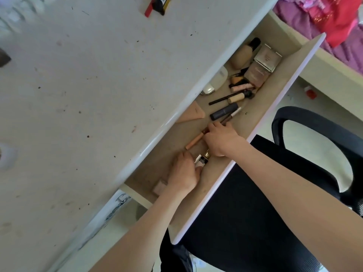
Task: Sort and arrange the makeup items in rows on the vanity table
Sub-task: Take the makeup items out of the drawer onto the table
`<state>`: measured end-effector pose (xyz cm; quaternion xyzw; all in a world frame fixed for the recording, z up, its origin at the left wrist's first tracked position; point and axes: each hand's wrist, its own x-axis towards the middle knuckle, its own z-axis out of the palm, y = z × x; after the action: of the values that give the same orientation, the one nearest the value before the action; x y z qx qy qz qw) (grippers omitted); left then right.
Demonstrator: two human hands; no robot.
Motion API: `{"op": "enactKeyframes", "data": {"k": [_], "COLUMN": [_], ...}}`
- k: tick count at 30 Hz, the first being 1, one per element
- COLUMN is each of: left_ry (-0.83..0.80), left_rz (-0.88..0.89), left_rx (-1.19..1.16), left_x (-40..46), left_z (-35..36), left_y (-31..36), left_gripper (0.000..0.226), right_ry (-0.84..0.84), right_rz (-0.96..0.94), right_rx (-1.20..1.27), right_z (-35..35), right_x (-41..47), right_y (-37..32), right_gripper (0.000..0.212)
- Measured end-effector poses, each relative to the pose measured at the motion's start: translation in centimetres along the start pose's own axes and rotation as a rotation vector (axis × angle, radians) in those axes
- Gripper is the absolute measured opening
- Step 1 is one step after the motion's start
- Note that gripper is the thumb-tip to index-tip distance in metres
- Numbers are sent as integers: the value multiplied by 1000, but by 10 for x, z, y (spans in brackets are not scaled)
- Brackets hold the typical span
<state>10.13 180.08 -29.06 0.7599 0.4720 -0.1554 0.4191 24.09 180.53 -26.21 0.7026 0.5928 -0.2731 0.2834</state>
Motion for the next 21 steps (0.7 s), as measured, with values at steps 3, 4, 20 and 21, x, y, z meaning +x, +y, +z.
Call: {"op": "enactKeyframes", "data": {"k": [3,4,20,21], "left_ry": [-58,-81,-37,-31], "left_rz": [-7,-7,25,26], "left_rx": [-36,-43,-341,-347], "left_x": [-5,-6,-39,-41], "left_z": [-1,-2,-17,-20], "left_y": [-2,-2,-20,-19], "left_gripper": [31,28,4,5], "right_ry": [4,-6,-237,-250], "right_rz": [-27,-40,-105,-110], "right_rx": [20,16,-85,-94], "right_z": [-3,-4,-6,-7], "right_x": [-1,-2,-11,-13], "right_y": [2,2,-15,-16], "right_gripper": [35,32,42,42]}}
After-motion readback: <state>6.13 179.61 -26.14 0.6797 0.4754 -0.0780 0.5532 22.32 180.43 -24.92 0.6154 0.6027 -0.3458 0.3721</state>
